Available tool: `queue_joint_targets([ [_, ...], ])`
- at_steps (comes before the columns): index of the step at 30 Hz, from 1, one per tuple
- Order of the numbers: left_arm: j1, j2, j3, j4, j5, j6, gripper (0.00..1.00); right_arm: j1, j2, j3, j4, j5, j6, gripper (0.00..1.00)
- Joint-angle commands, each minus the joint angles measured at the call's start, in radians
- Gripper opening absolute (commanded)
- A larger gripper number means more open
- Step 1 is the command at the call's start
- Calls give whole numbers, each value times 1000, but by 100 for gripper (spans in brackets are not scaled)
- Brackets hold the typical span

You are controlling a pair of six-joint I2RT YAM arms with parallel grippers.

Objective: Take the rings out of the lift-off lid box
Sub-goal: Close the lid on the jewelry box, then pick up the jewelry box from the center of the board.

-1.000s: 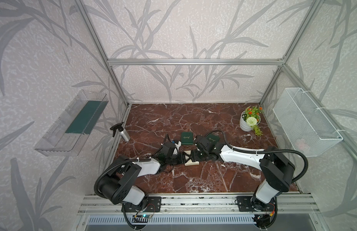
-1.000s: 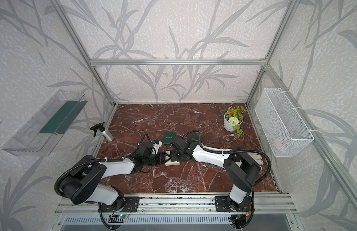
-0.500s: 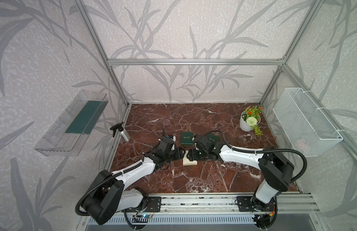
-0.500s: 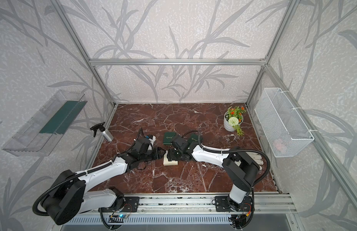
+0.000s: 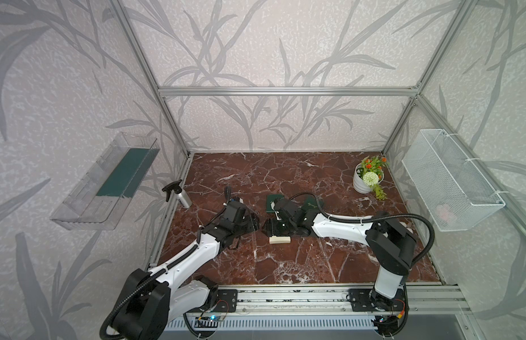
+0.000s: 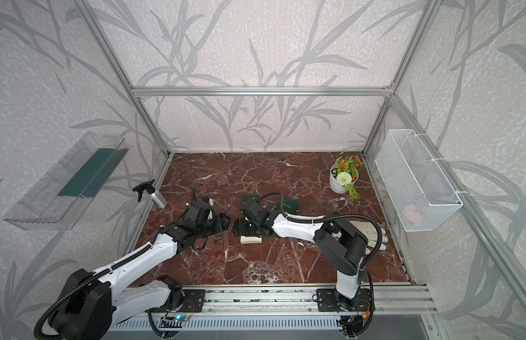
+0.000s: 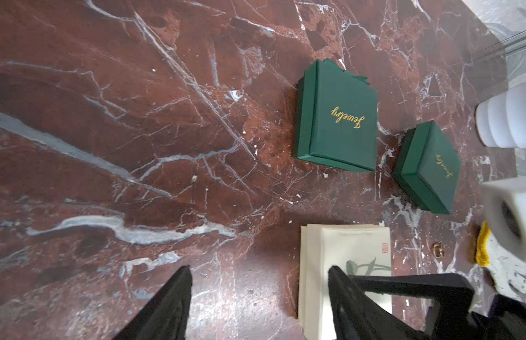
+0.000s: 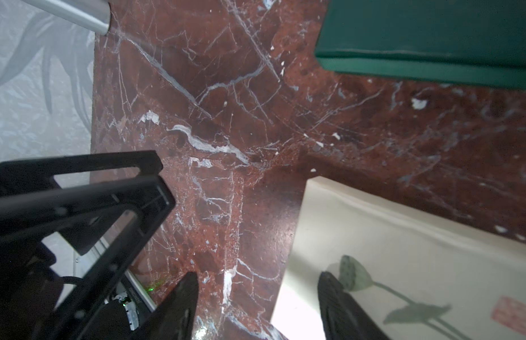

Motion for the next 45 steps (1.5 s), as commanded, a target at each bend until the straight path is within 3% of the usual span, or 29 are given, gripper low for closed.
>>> queue_joint_targets([
  [1, 10, -18, 49, -57, -69, 10, 75, -16, -11, 4, -22, -21, -4, 75],
  [6, 10, 68, 156, -104, -75, 71, 82, -99, -178, -107, -65, 28, -60, 91],
  [8, 9, 116, 208, -122, -70, 96, 90, -136, -243, -154, -83, 33, -86, 94],
  [13, -5, 243, 337, -129, -74, 129, 95, -232, -383, -264, -124, 39, -137, 96],
  [18, -47, 462, 524, -168, -72, 145, 99, -312, -466, -368, -89, -13, -164, 96],
  [27, -135, 750, 786, -288, -159, 167, 99, -335, -485, -441, -61, -23, -205, 96],
  [35, -158, 899, 924, -348, -201, 175, 99, -353, -480, -489, -36, -31, -210, 96],
  [42, -171, 936, 949, -362, -238, 179, 91, -362, -472, -506, -17, -46, -206, 96],
  [45, -176, 937, 942, -362, -248, 188, 81, -363, -467, -507, -16, -44, -207, 95],
])
